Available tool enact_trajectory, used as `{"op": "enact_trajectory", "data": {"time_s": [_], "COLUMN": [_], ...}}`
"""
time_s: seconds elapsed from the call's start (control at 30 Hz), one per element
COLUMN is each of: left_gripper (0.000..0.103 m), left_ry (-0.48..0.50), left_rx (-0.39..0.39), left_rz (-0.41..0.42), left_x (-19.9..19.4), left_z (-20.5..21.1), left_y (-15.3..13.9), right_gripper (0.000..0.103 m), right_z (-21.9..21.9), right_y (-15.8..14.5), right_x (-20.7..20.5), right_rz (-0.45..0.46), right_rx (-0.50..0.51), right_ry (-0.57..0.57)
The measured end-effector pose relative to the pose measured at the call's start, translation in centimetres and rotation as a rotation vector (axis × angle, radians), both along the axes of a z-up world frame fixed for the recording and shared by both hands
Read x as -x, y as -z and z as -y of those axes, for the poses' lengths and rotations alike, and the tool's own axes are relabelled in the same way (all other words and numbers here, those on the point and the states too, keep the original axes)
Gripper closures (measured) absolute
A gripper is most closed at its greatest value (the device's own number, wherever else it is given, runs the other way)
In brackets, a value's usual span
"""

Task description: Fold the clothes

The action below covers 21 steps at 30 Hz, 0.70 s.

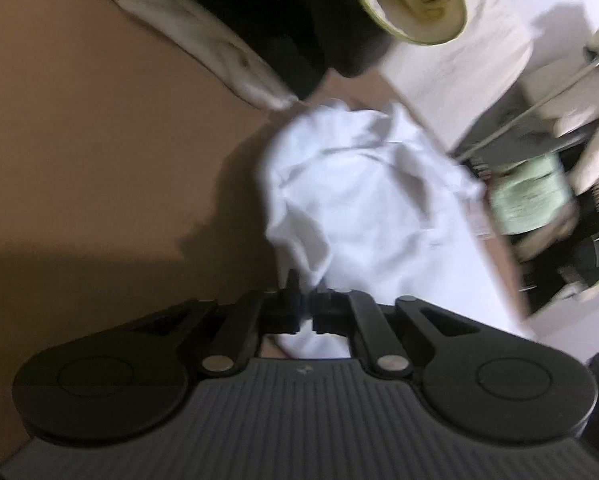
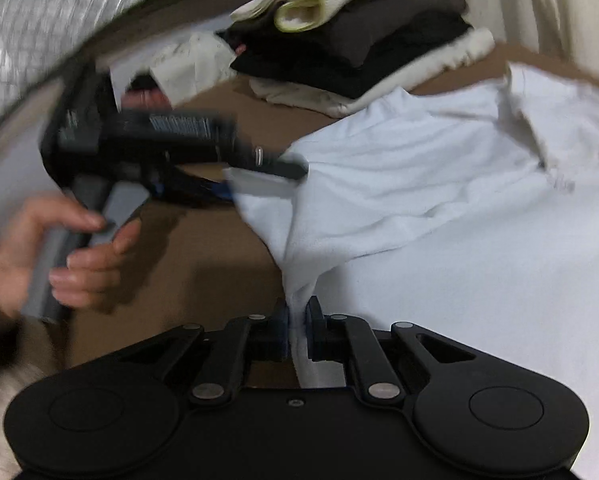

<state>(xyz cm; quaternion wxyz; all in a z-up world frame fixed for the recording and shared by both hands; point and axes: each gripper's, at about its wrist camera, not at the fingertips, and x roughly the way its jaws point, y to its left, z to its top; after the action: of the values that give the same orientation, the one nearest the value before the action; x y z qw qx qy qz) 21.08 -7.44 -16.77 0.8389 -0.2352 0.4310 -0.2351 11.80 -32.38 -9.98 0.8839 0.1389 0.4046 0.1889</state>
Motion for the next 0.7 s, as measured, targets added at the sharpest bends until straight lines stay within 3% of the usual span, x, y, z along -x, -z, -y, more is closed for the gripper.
{"op": "enact_trajectory", "data": {"time_s": [0.03,0.1,0.17,0.27,0.3,0.37,0.4,0.43,0.53,0.6,0.63,0.7], "left_gripper": [0.099,0.099,0.099,0.099,0.099,0.092,0.087,0.079,0.079,0.079,0.073,0.064], "left_ry": [-0.007,0.002,0.015,0.042,0.048,0.036,0.032,0.026,-0.026,0.001,-0.001,0.036], "left_rx": [-0.073,-0.142,-0.239,-0.425,-0.425,-0.341,-0.271,-0.204,-0.112,-0.124,-0.124,-0.058], "left_rz": [0.052,0.100,0.123,0.102,0.095,0.054,0.021,-0.009,0.010,0.124,0.179,0.165], "left_x": [0.5,1.1,1.5,1.3,1.2,0.8,0.6,0.5,1.8,3.5,4.3,4.5], "left_z": [0.2,0.8,1.8,3.9,3.9,2.9,1.9,1.0,-0.8,-0.9,-0.7,0.3], "left_y": [-1.0,-2.2,-2.8,-1.7,-1.5,-1.8,-1.8,-1.7,-2.7,-4.7,-5.8,-7.1], "right_gripper": [0.092,0.093,0.093,0.089,0.084,0.066,0.047,0.035,0.035,0.035,0.035,0.035], "right_z": [0.8,3.0,2.4,-1.3,-2.0,-0.9,-0.2,0.5,3.7,5.6,6.3,7.3], "right_y": [0.2,1.2,1.4,1.1,0.9,-0.5,-1.2,-2.0,-3.4,-4.1,-4.5,-5.4], "right_x": [0.0,0.1,0.2,-0.1,-0.1,1.1,1.8,2.5,4.3,4.9,5.2,5.1], "right_rz": [-0.009,-0.042,-0.065,-0.085,-0.085,-0.017,0.022,0.062,0.111,0.131,0.146,0.175], "right_rx": [-0.078,-0.263,-0.216,-0.002,0.031,-0.038,-0.082,-0.125,-0.149,-0.073,-0.031,0.056], "right_ry": [0.027,0.089,0.072,-0.038,-0.058,-0.053,-0.047,-0.042,0.079,0.160,0.190,0.228]}}
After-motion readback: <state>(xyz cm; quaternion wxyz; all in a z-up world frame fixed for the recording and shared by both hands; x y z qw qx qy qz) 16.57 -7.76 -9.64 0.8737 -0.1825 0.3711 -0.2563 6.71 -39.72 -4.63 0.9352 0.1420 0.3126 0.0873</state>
